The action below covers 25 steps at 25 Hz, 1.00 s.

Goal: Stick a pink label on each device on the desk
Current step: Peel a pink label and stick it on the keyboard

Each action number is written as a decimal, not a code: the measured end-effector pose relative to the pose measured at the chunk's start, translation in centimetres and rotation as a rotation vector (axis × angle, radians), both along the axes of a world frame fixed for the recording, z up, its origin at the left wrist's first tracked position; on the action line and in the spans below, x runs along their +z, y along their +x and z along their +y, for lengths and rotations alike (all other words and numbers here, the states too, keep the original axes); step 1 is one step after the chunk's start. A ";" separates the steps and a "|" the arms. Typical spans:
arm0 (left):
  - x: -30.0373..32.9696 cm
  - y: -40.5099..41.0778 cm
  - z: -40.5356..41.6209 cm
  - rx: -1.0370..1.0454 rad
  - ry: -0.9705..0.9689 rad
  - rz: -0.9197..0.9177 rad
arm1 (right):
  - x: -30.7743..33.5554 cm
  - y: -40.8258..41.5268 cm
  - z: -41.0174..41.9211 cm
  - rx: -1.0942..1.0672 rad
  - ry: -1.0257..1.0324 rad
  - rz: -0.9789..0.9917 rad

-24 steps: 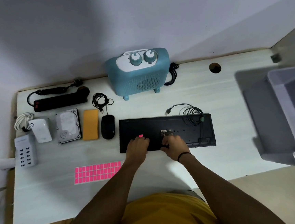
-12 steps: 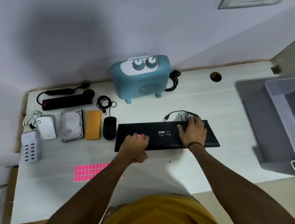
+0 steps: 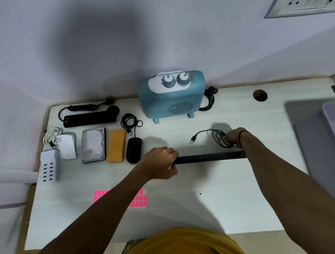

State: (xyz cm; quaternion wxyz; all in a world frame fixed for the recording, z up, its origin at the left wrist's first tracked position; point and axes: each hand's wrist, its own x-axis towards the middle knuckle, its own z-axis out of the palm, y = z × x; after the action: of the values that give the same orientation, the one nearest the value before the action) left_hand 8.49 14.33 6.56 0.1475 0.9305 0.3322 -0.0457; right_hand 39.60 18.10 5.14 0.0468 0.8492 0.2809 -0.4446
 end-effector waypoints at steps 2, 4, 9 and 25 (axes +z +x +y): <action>0.6 0.9 1.4 0.044 -0.123 -0.018 | 0.1 0.1 1.0 0.052 -0.064 0.052; 0.5 1.7 2.5 0.076 -0.239 -0.048 | -0.6 0.1 0.8 0.120 -0.119 0.100; -2.8 2.2 3.9 0.196 -0.523 -0.093 | -3.8 1.1 0.1 -0.008 0.000 0.121; -8.5 1.5 6.8 0.639 -0.587 0.010 | -5.2 2.5 4.4 -0.328 0.299 -0.081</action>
State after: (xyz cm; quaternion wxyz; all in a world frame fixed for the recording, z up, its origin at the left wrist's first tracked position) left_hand 9.96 21.15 -1.89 0.4109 0.6994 0.5771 -0.0946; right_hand 42.10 22.47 -0.07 -0.1413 0.8983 0.1995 -0.3650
